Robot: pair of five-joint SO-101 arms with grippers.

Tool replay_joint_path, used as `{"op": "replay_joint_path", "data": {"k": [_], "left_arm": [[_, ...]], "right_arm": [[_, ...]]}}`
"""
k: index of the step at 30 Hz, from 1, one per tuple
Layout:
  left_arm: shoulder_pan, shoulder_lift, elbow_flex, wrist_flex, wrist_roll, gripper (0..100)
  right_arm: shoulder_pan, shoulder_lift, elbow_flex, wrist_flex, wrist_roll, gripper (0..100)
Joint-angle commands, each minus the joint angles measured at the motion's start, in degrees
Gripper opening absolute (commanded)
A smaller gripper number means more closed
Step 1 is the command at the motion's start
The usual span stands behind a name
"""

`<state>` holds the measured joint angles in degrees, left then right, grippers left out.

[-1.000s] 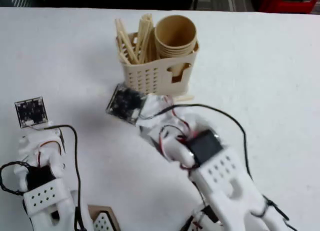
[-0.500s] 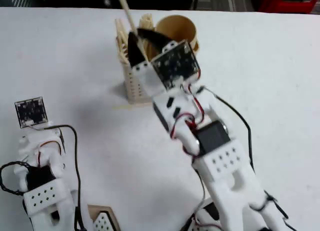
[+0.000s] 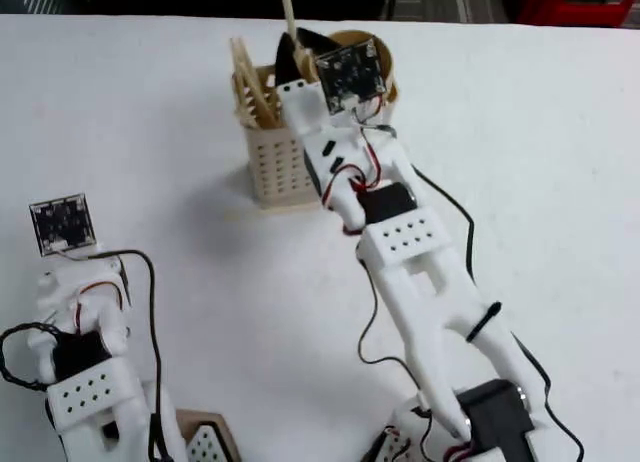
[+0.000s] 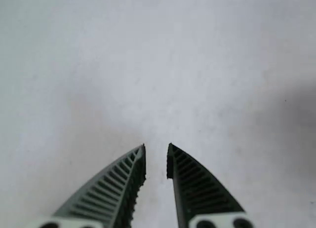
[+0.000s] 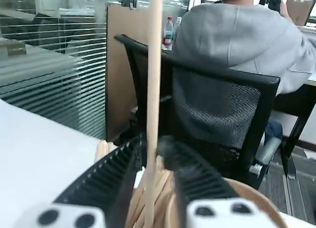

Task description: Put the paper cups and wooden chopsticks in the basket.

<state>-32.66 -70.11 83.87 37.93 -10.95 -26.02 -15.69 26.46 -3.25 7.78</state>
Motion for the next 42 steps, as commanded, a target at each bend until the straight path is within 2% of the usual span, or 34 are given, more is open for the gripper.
{"op": "replay_joint_path", "data": {"k": [1, 3, 7, 11, 15, 22, 27, 32, 36, 42], "left_arm": [[0.04, -1.01, -2.81, -1.49, 0.35, 9], [0.04, -1.01, -2.81, -1.49, 0.35, 9], [0.04, -1.01, -2.81, -1.49, 0.35, 9], [0.04, -1.01, -2.81, -1.49, 0.35, 9], [0.04, -1.01, -2.81, -1.49, 0.35, 9], [2.07, -0.92, -2.81, -1.49, 0.26, 9], [2.24, -0.75, -4.92, -0.88, 0.26, 9], [3.47, -0.75, -10.73, 4.92, -0.18, 9], [8.57, -0.75, -16.44, 11.87, -7.30, 9], [19.12, -0.66, -22.07, 20.13, -21.80, 9]], "right_arm": [[0.31, -3.38, -3.08, 3.47, -0.62, 17.1], [0.22, -7.08, -2.99, 8.13, -0.53, 14.2], [0.66, -15.60, -2.46, 20.26, -0.53, 0.8], [1.54, -23.78, 1.49, 34.77, -0.62, 3.3], [3.21, -32.31, 10.37, 41.54, -0.62, 1.8], [8.66, -44.70, 28.57, 41.89, -0.79, 1.8], [16.66, -47.25, 36.13, 41.89, -8.18, 2.0], [20.53, -47.34, 40.18, 41.89, -13.19, 2.1], [22.20, -47.69, 43.08, 39.69, -14.42, 2.1], [22.55, -47.78, 49.58, 29.41, -14.24, 1.9]]}}
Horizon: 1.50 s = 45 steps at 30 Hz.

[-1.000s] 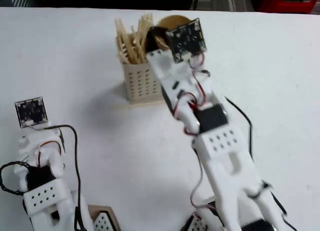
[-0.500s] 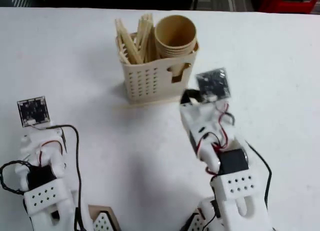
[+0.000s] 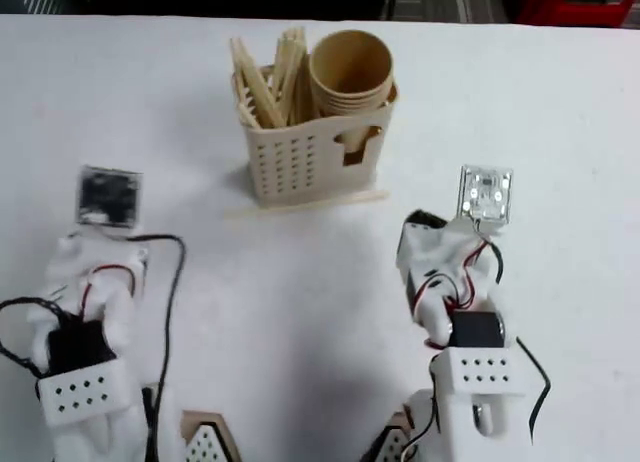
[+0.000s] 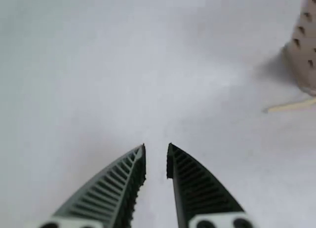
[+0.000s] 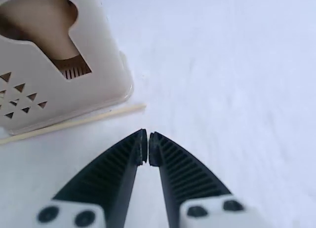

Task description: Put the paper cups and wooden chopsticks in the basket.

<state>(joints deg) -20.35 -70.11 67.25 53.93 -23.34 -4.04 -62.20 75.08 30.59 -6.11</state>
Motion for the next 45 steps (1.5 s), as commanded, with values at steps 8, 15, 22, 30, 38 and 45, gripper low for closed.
{"op": "replay_joint_path", "data": {"k": [8, 15, 22, 30, 38, 45], "left_arm": [[14.02, 1.19, -10.46, 8.09, -23.91, 17], [15.96, 21.49, -18.90, 9.05, -29.36, 20], [19.21, 42.95, -26.64, 8.53, -34.81, 20], [22.55, 59.21, -36.40, 8.53, -35.52, 20], [25.36, 69.85, -42.99, 8.53, -44.13, 15], [27.03, 80.13, -51.16, 8.53, -44.13, 15]], "right_arm": [[0.66, -1.27, 2.37, -7.16, -0.26, 1.9], [0.66, -0.84, 2.37, -7.16, -0.09, 1.8], [0.66, -0.84, 2.46, -6.73, -0.09, 1.8], [0.66, -0.84, 2.46, -6.64, -0.09, 1.9], [0.66, -0.75, 2.46, -6.64, -0.09, 1.9], [0.48, -1.27, 3.34, -6.99, -0.09, 2.0]]}}
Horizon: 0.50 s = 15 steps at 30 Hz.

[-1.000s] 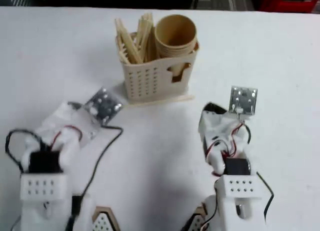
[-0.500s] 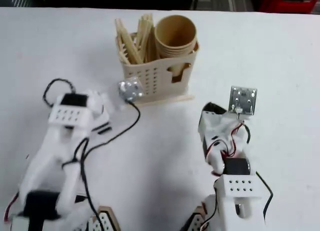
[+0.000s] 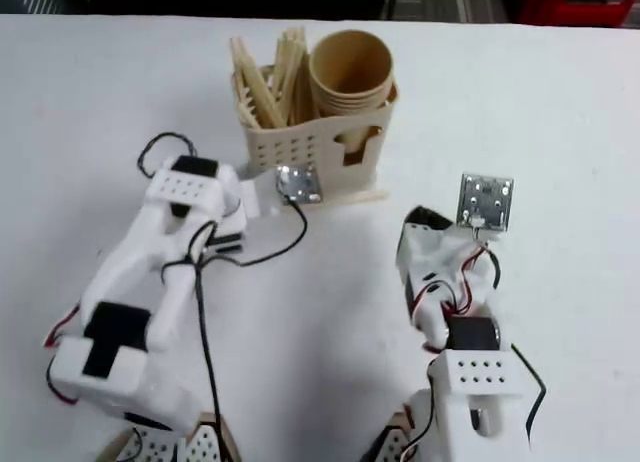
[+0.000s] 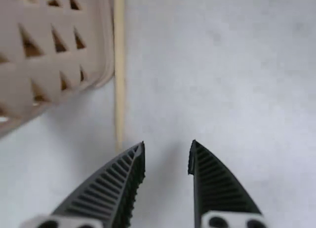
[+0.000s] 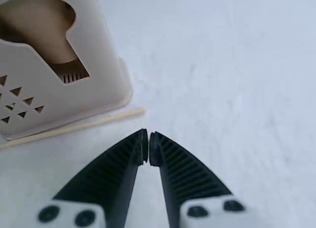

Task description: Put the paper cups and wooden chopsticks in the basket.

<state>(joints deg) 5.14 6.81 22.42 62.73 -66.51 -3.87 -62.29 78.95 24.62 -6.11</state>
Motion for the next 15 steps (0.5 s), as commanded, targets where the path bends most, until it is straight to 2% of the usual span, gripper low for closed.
{"op": "replay_joint_path", "data": {"k": [1, 13, 15], "left_arm": [[1.63, 4.53, -7.47, -0.26, -0.97, 15], [1.71, 15.78, -14.68, 0.09, -0.97, 15], [1.71, 15.69, -14.59, 0.09, -0.97, 12]], "right_arm": [[0.31, -1.19, -0.53, -1.01, -0.09, 2.0], [0.40, -1.19, -0.53, -1.10, -0.09, 2.0], [0.40, -1.19, -0.62, -1.10, -0.09, 2.0]]}}
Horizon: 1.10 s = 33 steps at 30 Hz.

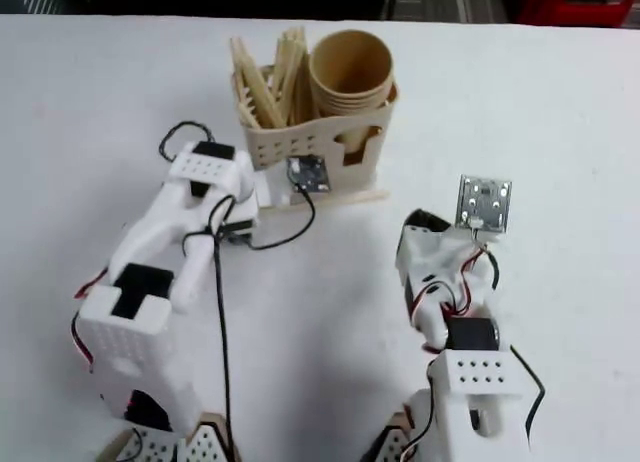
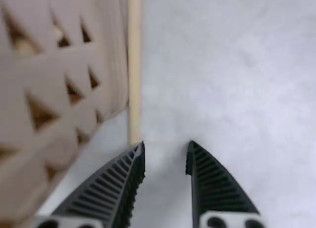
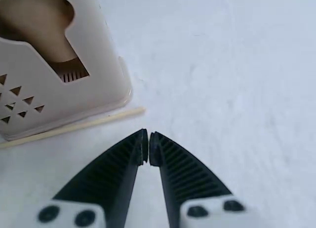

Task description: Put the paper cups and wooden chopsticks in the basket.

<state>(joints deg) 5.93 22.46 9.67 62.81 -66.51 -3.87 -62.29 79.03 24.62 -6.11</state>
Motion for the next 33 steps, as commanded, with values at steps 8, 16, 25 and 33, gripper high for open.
{"op": "replay_joint_path", "data": {"k": [8, 16, 25, 33], "left_arm": [[1.36, 0.04, -1.49, 5.54, -2.02, 3], [3.56, -0.13, -1.76, 15.82, -5.36, 2], [3.38, -6.29, 1.32, 20.13, -1.85, 2], [3.38, -27.12, 12.84, 18.46, -1.85, 2]], "right_arm": [[0.48, -1.19, -0.70, -1.10, -0.09, 2.0], [0.48, -1.19, -0.70, -1.10, -0.09, 2.0], [0.57, -1.19, -0.70, -1.10, -0.09, 2.1], [0.57, -1.19, -0.70, -1.10, -0.09, 2.1]]}}
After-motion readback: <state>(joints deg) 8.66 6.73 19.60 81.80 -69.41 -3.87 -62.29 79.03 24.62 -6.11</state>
